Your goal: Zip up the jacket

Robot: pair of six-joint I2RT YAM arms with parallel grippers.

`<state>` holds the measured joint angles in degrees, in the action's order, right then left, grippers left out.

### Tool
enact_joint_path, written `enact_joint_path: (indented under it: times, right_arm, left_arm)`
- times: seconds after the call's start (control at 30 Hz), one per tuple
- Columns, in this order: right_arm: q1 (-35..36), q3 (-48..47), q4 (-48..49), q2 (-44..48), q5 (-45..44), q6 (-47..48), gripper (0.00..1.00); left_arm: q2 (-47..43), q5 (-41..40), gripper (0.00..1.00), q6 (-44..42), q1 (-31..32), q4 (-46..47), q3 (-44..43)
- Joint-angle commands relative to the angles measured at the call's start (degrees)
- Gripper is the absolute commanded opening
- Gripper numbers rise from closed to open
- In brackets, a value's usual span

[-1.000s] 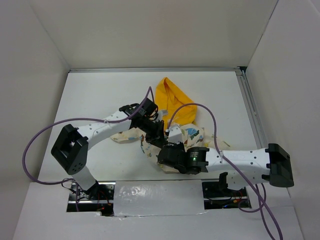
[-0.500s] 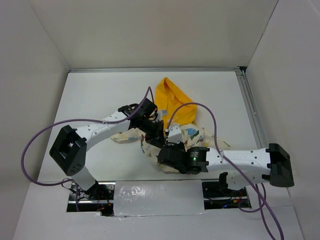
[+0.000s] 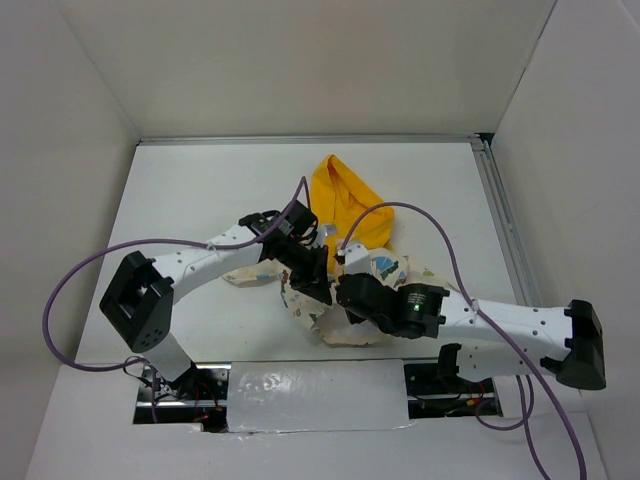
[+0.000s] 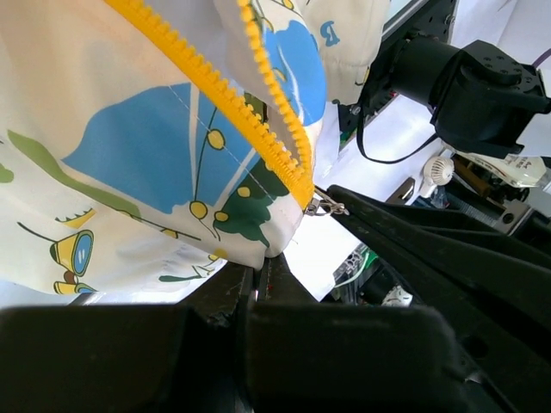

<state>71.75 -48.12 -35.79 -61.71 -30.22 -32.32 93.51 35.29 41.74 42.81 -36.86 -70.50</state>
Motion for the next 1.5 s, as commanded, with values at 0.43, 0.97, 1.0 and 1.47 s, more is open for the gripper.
enact_joint_path:
  times: [0.43,0.97,1.0,1.47]
  right_arm:
    - [-12.68,-13.76,-5.26,-7.55,-1.86,-2.75,0.00]
    - [-24.10,-14.55,-6.66,-5.52,42.50,5.86,0.00]
    - [-24.72,-14.90,-7.53,-5.52,44.00,5.95,0.00]
    - [-34.12,-17.45,-10.44,-3.24,59.29,8.41,0.00]
  left_arm:
    - [-4.22,-3.91,0.00,-3.24,3.78,-1.55,2.56]
    - [-11.05,-15.67,0.55,-11.13,5.44,1.70,-4.30]
    - [-12.03,-19.52,0.56,-14.54,6.84,2.31,-3.60]
    - [-26.46,-34.30,0.99,-37.16,12.91,17.16,9.06]
